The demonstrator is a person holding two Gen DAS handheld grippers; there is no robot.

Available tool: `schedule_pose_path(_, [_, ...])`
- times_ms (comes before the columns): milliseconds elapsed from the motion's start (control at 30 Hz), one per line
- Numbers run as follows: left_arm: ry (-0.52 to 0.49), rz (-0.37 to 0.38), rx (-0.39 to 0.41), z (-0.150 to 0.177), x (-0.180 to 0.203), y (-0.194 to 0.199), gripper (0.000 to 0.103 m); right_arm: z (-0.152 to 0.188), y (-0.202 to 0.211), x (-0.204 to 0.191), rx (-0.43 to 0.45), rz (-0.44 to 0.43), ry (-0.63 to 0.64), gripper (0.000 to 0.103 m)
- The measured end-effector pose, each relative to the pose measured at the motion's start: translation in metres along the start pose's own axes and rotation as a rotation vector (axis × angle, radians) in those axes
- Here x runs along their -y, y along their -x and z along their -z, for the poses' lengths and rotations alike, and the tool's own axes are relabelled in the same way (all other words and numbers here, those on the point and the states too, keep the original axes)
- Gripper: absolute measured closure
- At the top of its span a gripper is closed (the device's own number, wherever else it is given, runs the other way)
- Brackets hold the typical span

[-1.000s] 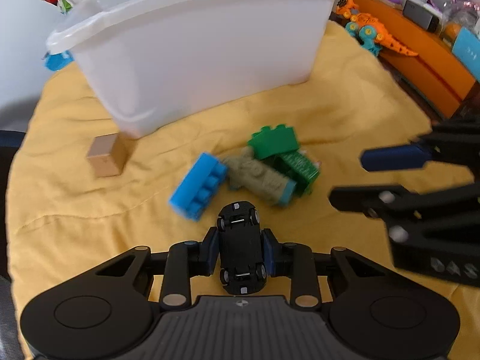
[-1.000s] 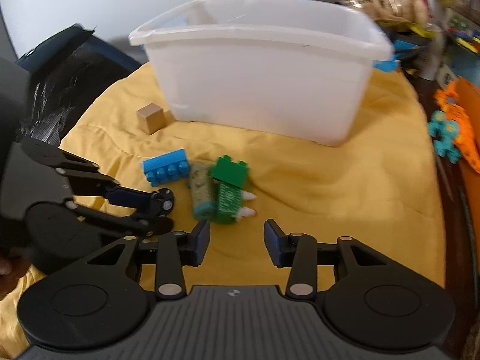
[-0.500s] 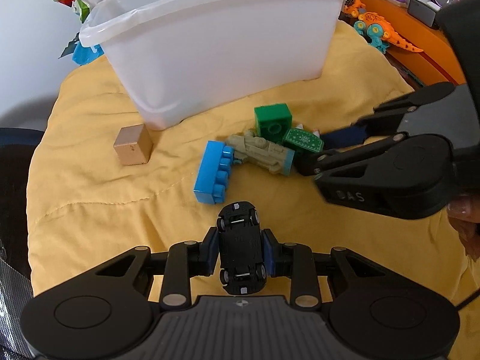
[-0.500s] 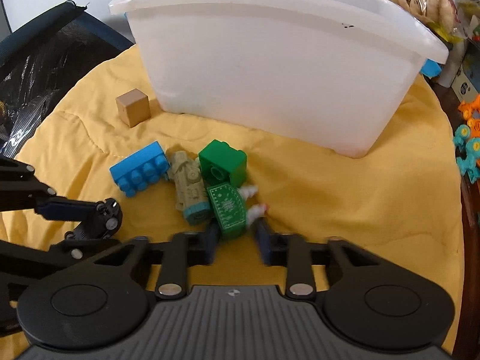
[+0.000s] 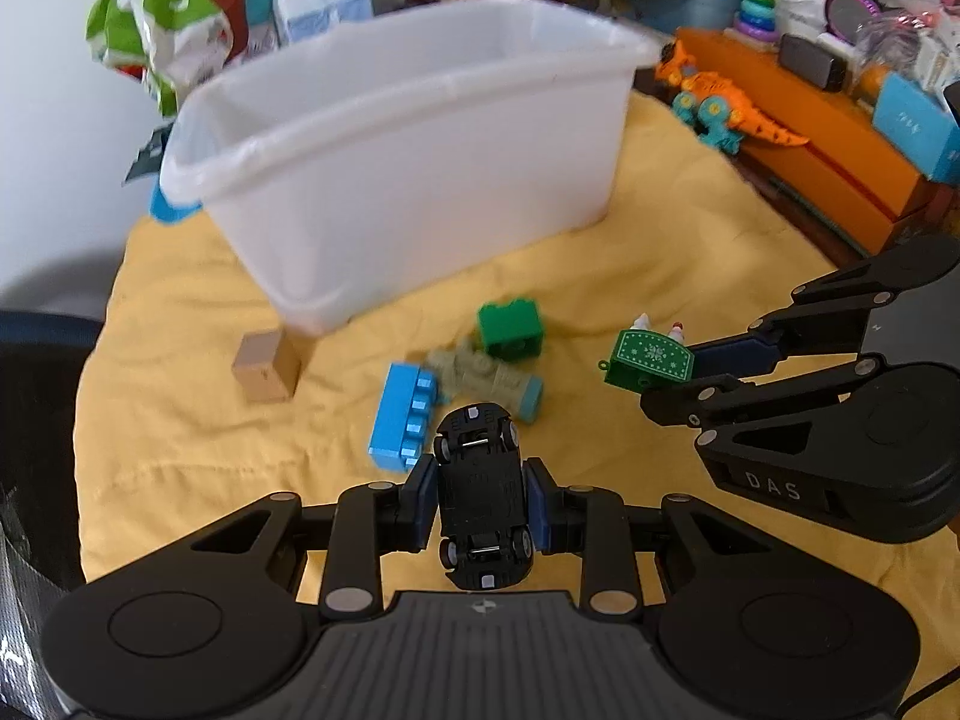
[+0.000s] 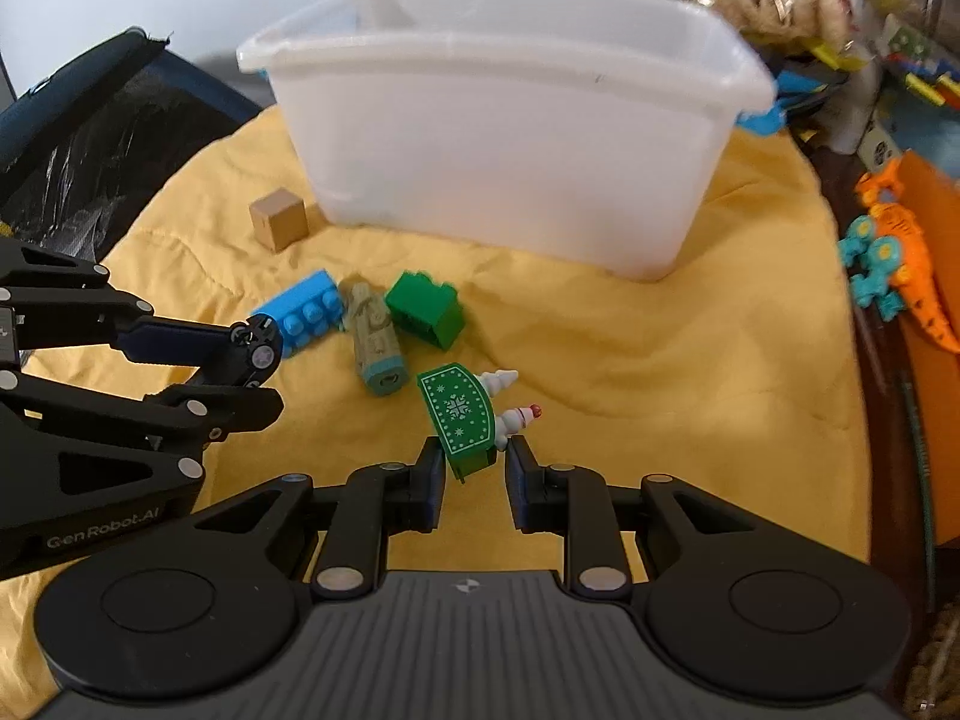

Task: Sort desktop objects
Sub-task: 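Carry the black car and green patterned block over the white bin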

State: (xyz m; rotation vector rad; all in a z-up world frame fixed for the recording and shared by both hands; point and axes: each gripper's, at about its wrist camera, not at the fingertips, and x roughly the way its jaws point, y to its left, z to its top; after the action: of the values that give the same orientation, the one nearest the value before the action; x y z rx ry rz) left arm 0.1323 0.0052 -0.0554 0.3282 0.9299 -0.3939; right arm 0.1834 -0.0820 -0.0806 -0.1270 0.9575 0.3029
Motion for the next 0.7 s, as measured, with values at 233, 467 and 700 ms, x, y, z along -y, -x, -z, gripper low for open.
schedule_pose_path(233, [-0.007,-0.034,0.062,-0.018,0.006,0.023,0.069,-0.01,0.022,0.0,0.047,0.022,0.009,0.079])
schedule_pose_path(467, [0.007,-0.058,0.112,-0.034,0.005,0.041,0.069,-0.017,0.041,-0.001,0.085,0.022,0.021,0.079])
schedule_pose_path(700, [0.019,-0.093,0.16,-0.053,0.002,0.058,0.069,-0.025,0.06,0.002,0.135,0.036,0.027,0.079])
